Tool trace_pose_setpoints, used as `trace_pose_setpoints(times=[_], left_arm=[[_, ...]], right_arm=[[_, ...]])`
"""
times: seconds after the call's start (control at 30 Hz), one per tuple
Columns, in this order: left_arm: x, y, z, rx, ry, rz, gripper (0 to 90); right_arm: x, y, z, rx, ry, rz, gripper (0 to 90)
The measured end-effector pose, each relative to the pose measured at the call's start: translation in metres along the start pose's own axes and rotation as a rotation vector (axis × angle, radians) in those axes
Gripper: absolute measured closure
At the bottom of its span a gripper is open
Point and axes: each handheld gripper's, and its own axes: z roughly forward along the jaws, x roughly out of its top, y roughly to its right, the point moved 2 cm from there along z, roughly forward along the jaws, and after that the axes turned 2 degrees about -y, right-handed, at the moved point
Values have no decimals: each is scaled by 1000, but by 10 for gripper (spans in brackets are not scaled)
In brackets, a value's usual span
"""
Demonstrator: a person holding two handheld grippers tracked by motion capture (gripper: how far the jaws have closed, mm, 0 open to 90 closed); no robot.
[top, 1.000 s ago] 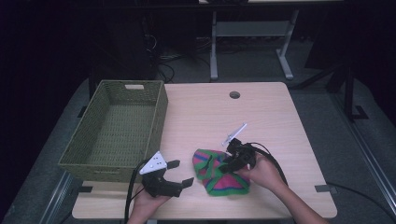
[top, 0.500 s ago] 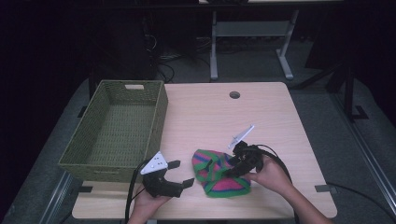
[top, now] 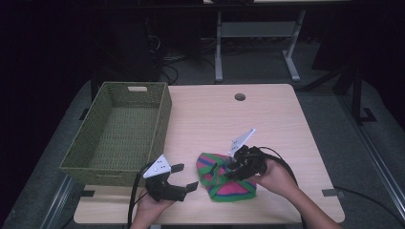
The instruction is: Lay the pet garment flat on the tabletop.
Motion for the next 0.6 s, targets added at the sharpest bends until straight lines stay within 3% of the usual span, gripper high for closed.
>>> trace_pose_setpoints(times=[0.2, 0.6], left_arm=[[0, 0, 0, -3, -1, -1, 129], [0, 0, 0, -2, -2, 0, 129]], right_arm=[[7, 0, 17, -2, -45, -24, 620], [5, 0, 45, 17, -109, -23, 640]])
